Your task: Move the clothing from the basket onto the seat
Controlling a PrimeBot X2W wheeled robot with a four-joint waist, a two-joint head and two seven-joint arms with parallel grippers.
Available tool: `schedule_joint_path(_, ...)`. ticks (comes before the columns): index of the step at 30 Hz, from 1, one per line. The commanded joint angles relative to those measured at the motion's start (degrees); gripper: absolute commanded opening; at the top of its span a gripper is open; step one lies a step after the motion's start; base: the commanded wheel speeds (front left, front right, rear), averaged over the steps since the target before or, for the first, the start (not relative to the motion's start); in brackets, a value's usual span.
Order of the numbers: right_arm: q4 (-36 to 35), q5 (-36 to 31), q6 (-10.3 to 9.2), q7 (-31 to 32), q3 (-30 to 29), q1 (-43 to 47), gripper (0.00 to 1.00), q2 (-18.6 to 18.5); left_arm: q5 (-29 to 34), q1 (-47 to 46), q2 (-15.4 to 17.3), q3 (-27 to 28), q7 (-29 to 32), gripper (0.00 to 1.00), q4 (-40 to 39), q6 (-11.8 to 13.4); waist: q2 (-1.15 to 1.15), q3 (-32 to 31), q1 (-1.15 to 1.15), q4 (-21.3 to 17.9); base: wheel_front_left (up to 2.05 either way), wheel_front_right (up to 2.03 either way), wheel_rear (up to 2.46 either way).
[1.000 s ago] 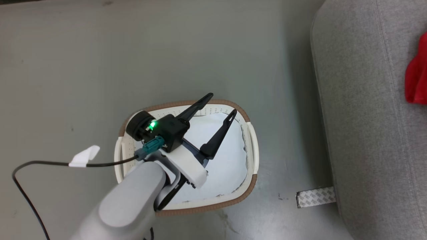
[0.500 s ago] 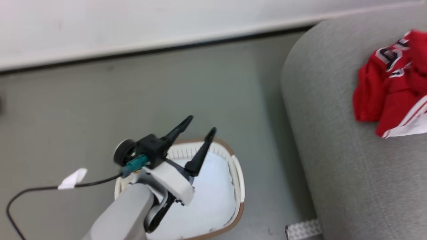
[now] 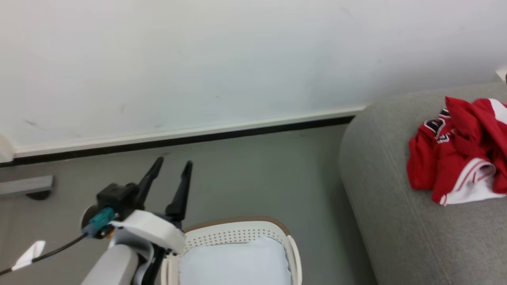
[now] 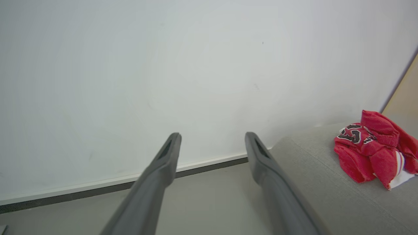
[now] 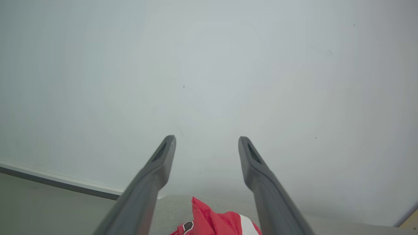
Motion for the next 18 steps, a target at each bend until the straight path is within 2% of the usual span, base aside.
schedule_joint_path(1, -1.1, 0.46, -0.14, -1.46, -1.79, 2.76, 1.0, 1.18, -0.45, 1.86, 0.63, 1.17, -0.01, 1.0, -0.28, 0.46, 0.0, -2.79, 0.02, 2.96, 0.0, 0.0, 0.0)
schedule_joint_path(4, -4.0, -0.41, -0.14, -3.89, -6.8, 8.7, 1.0, 3.9, -1.38, 4.87, 1.05, 4.47, -0.01, 1.0, -1.21, 1.1, 0.0, -4.31, 0.02, 4.96, 0.0, 0.0, 0.0)
schedule_joint_path(10, -11.7, -4.37, -0.14, -5.63, -15.35, 21.48, 1.0, 13.23, -0.16, 10.96, 0.86, 10.65, 0.0, 1.0, -5.81, 1.54, 0.0, -5.21, 0.02, 8.61, 0.0, 0.0, 0.0)
schedule_joint_path(12, -14.58, -6.4, -0.14, -5.9, -17.18, 25.9, 1.0, 16.96, 0.25, 13.0, 0.21, 12.43, -0.01, 1.0, -6.7, 1.32, 0.0, -5.44, 0.02, 9.71, 0.0, 0.0, 0.0)
schedule_joint_path(18, -20.64, -10.28, -0.14, -5.99, -19.26, 37.04, 1.0, 25.07, 2.63, 17.92, -2.14, 16.48, -0.01, 1.0, -6.82, -0.44, 0.0, -6.16, 0.02, 11.94, 0.0, 0.0, 0.0)
